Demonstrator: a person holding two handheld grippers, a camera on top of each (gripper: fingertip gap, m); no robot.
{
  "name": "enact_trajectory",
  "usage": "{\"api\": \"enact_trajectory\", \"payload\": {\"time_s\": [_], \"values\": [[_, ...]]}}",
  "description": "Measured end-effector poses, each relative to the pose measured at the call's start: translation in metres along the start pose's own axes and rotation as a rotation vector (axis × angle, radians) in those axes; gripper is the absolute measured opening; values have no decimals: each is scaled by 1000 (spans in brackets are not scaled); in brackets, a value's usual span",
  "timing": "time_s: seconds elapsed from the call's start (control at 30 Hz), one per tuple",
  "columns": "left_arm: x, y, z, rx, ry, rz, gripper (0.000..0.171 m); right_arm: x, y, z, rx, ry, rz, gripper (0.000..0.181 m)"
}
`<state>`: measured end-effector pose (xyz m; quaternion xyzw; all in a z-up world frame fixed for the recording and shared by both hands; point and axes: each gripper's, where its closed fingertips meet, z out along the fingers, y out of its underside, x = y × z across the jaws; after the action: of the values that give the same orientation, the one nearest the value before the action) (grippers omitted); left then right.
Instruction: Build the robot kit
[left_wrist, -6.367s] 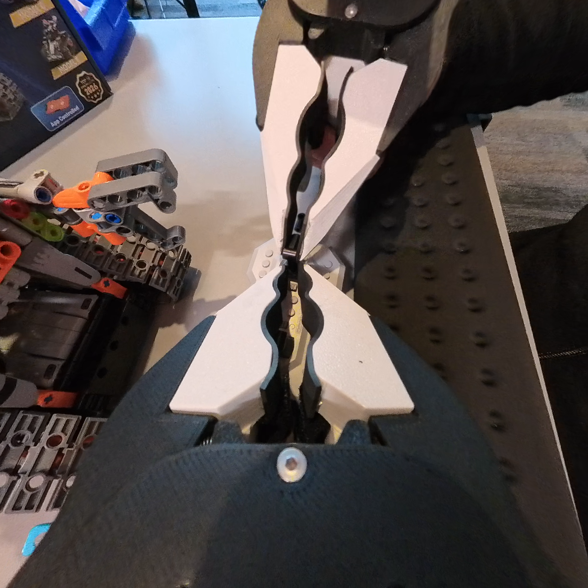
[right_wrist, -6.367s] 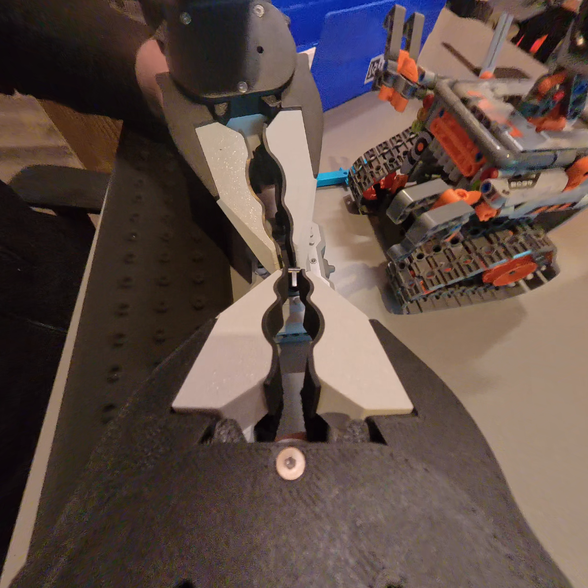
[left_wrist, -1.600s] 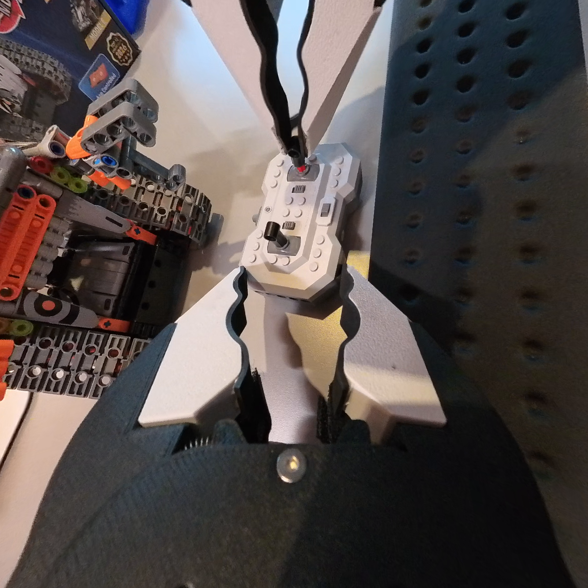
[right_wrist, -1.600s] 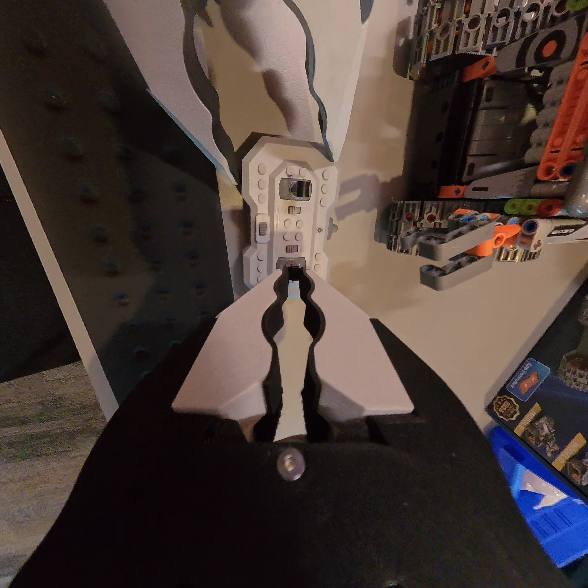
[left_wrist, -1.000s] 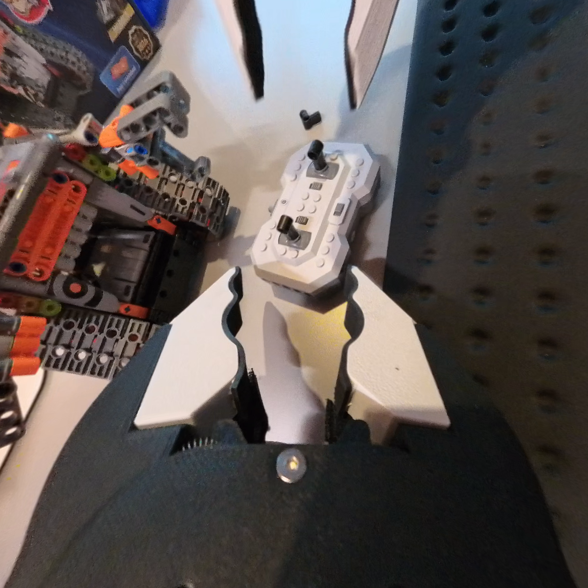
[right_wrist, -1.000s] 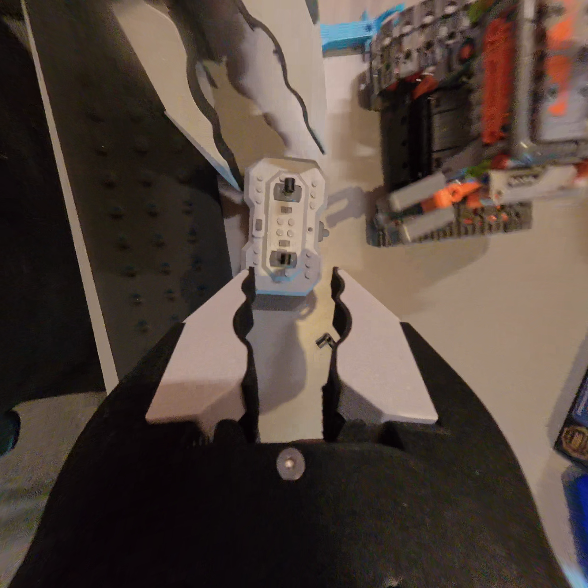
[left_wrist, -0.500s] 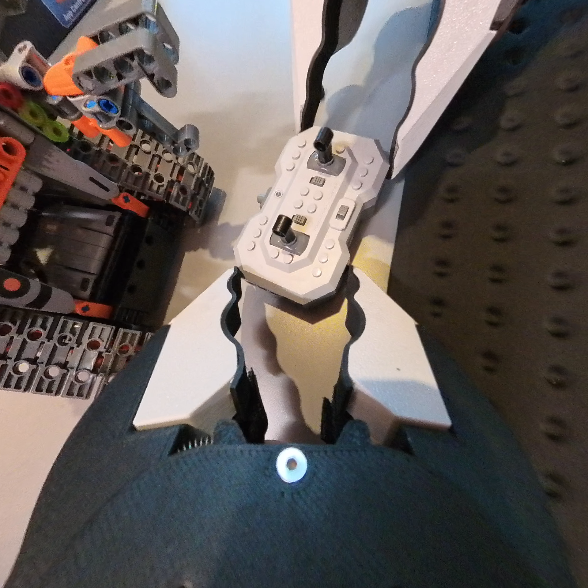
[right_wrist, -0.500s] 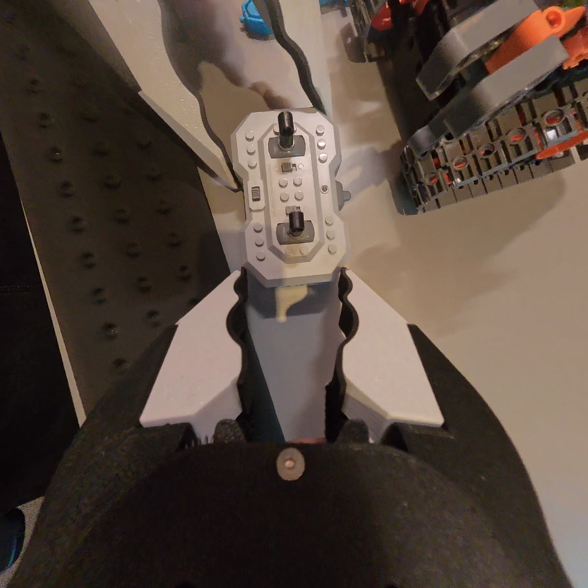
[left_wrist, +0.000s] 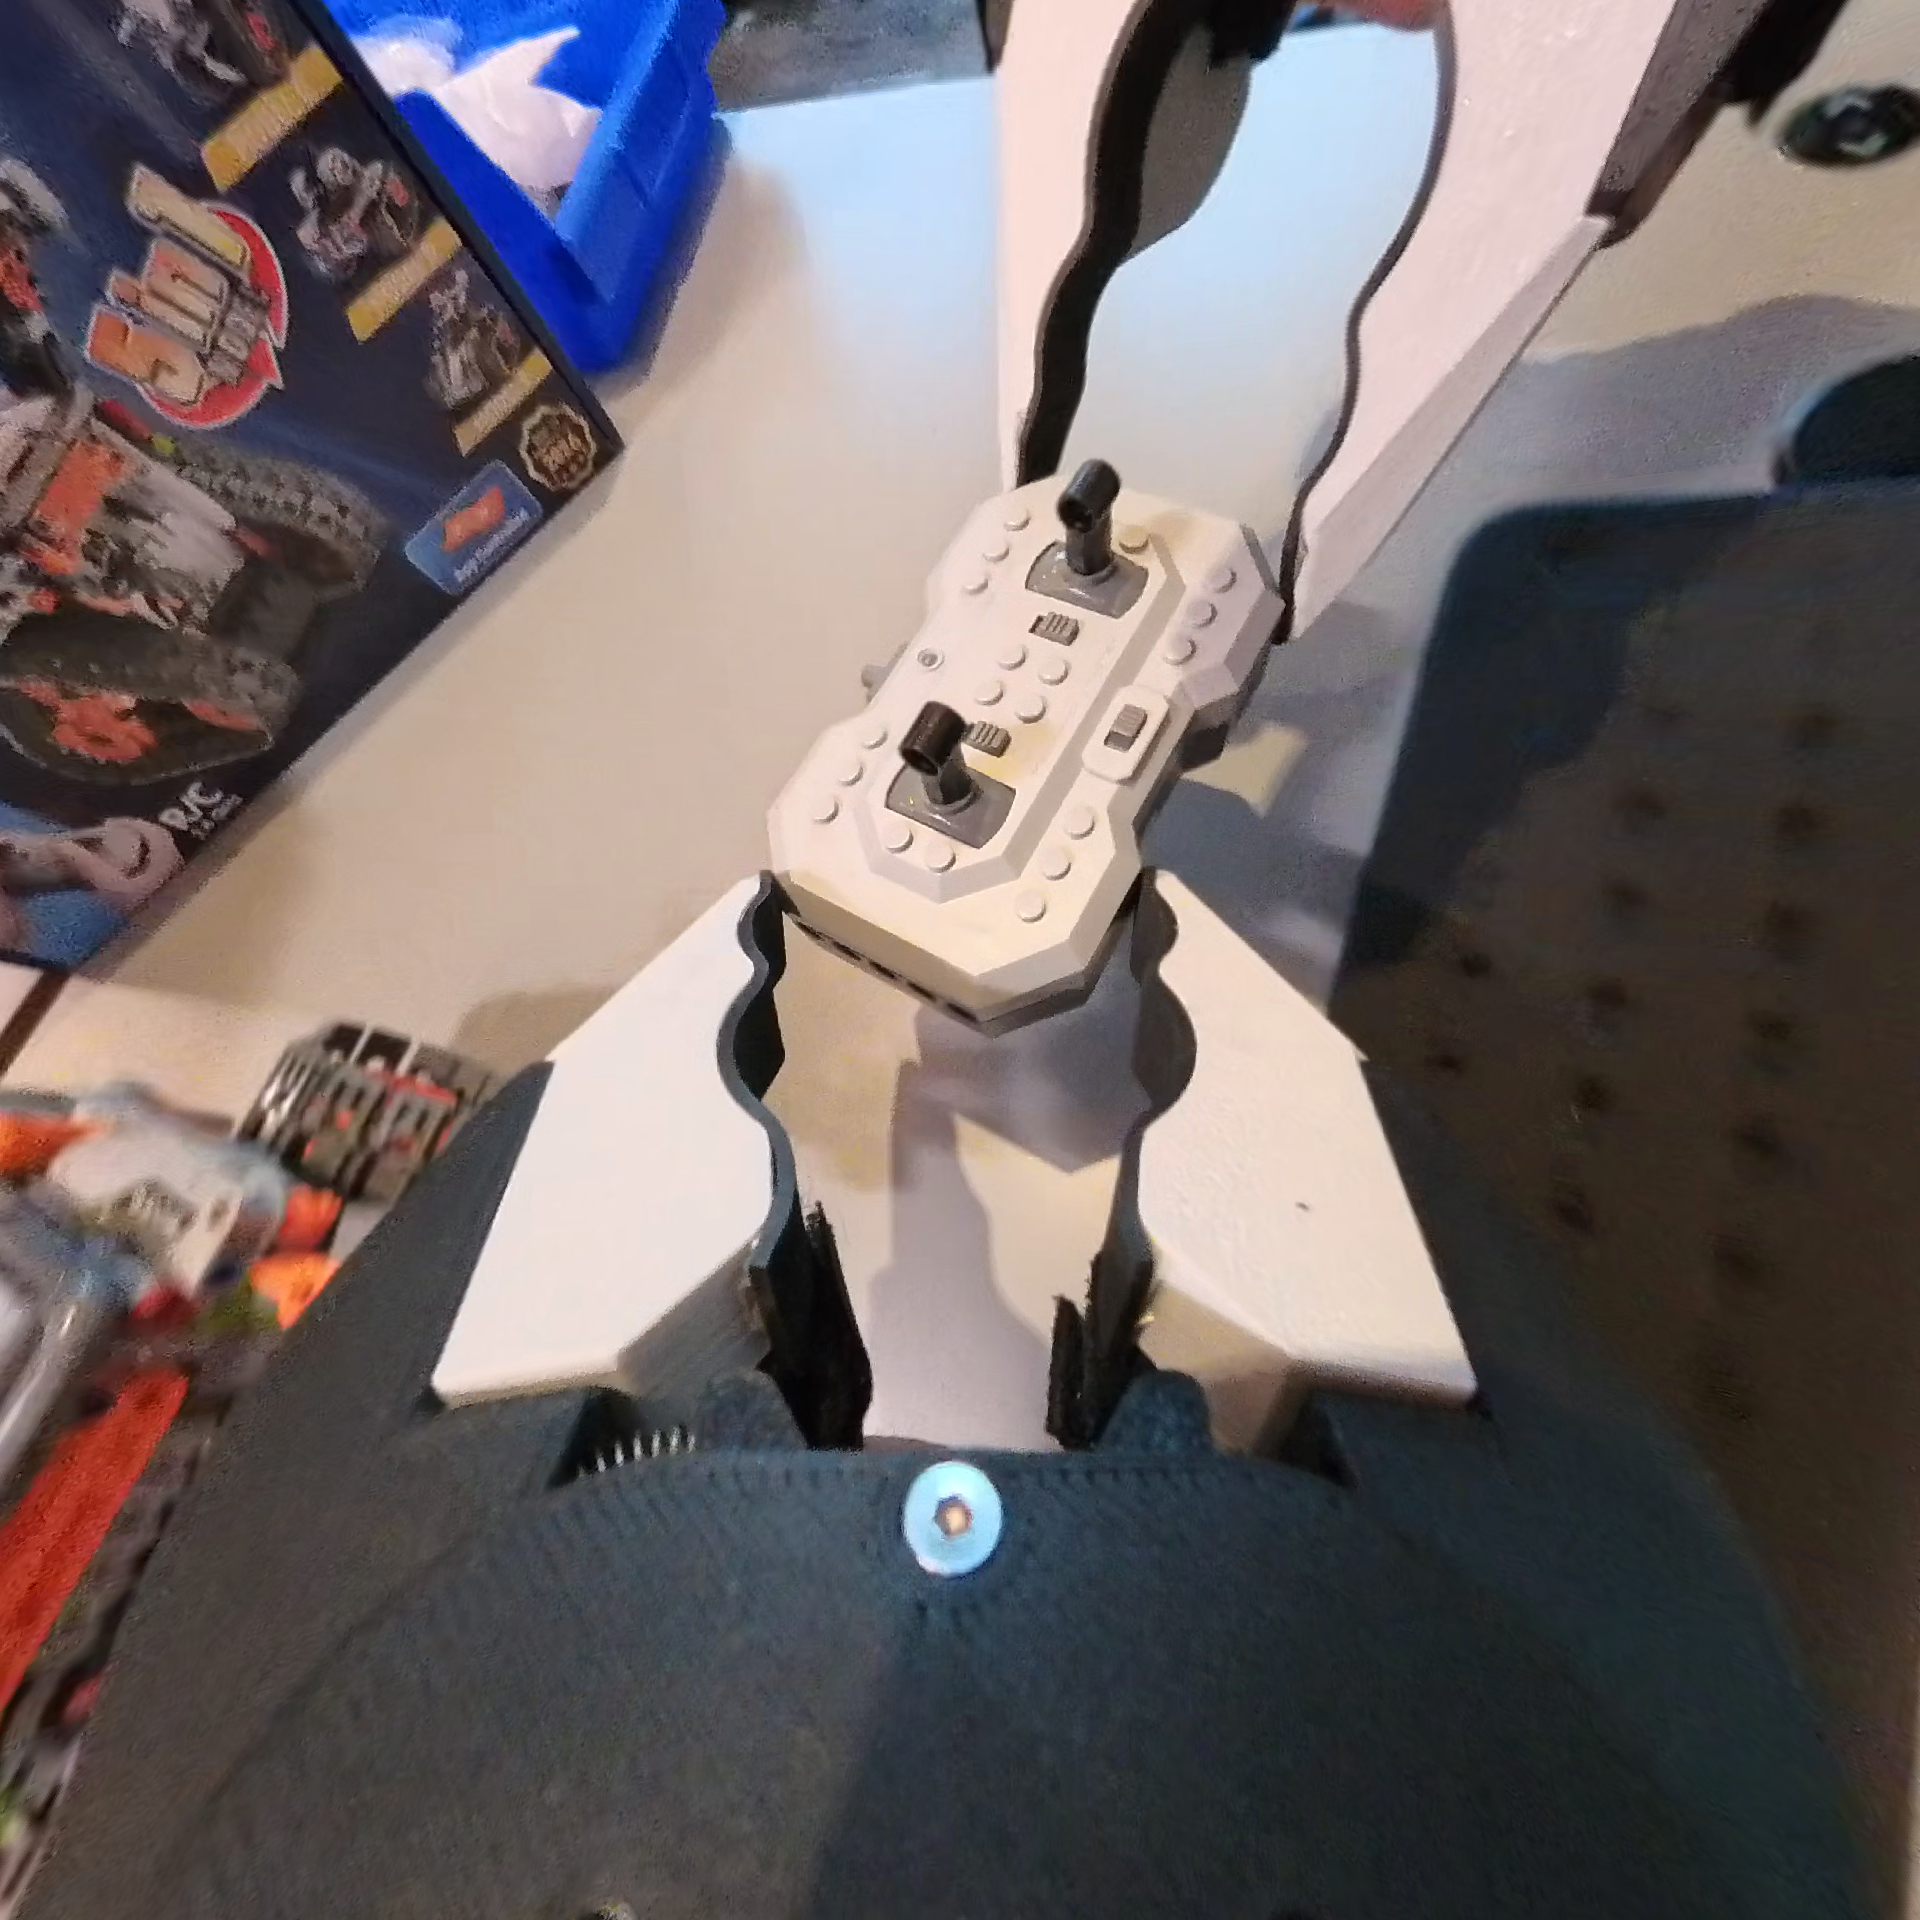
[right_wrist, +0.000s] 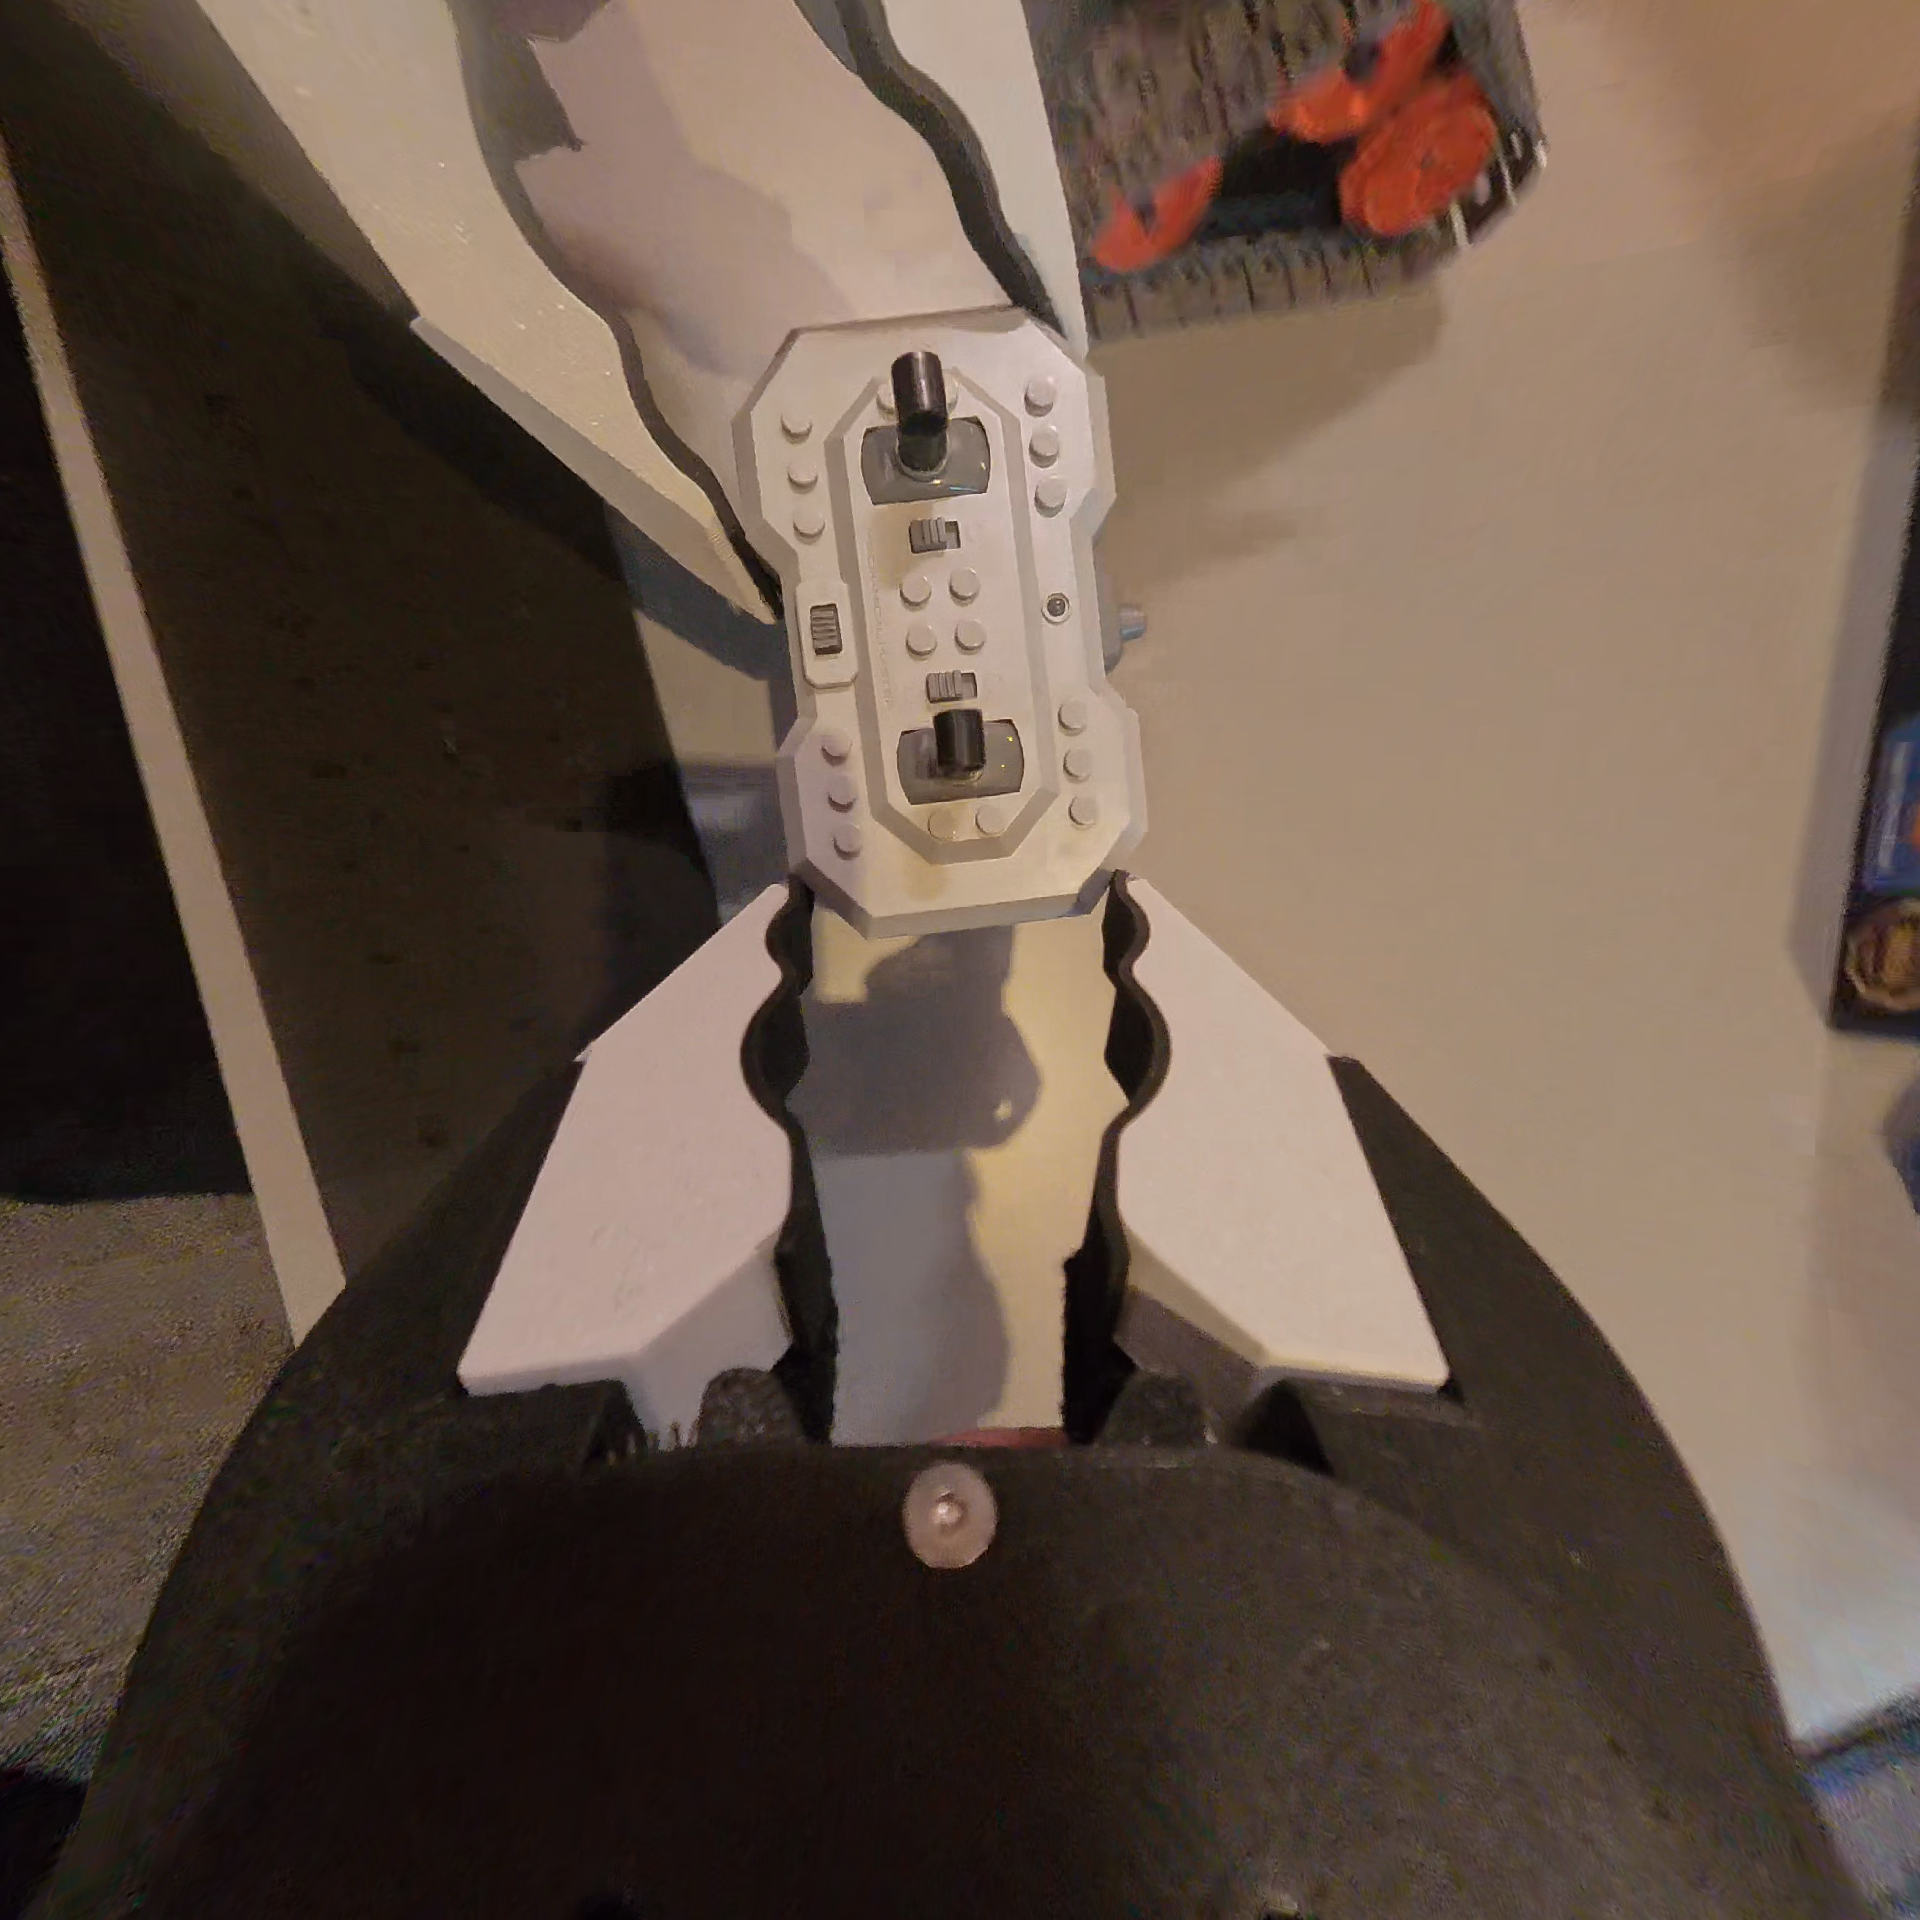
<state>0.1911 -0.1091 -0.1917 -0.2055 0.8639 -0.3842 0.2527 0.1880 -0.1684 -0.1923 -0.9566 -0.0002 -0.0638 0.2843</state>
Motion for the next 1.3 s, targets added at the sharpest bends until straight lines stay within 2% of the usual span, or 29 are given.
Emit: {"api": "enact_trajectory", "payload": {"time_s": [0.1,0.27,0.47,0.53,0.63,0.67,0.73,0.83,0.9,0.97,1.07,1.17,1.23,1.3], "values": [[-7,-18,30,9,-22,-28,66,22,27,-2,-55,-3,27,55],[-24,1,66,-69,-26,-109,67,53,47,26,-91,-50,48,54],[-41,27,79,-129,-51,-252,69,72,39,48,-134,-91,13,54],[-44,30,80,-142,-88,-236,74,75,36,50,-125,-91,8,54],[-40,33,78,-167,-125,-185,95,72,29,56,-108,-88,-15,54],[-37,32,75,-161,-132,-164,95,70,27,57,-98,-88,-24,54],[-30,31,67,-180,-129,-107,94,67,24,55,-51,-102,-14,58],[-18,17,43,-135,-128,-19,89,72,29,45,-39,-64,14,65],[-9,2,17,-63,-136,50,86,81,22,27,21,-14,25,68],[-1,-11,-12,2,-139,121,85,102,3,0,110,81,33,76],[-4,-23,-58,108,-172,196,72,155,-38,-54,220,306,5,79],[-33,-19,-96,155,-279,187,71,211,-75,-89,173,470,-53,79],[-64,-5,-116,155,-360,123,76,243,-98,-93,105,482,-70,83],[-90,13,-131,167,-384,38,81,274,-119,-87,37,471,-91,82]]}}
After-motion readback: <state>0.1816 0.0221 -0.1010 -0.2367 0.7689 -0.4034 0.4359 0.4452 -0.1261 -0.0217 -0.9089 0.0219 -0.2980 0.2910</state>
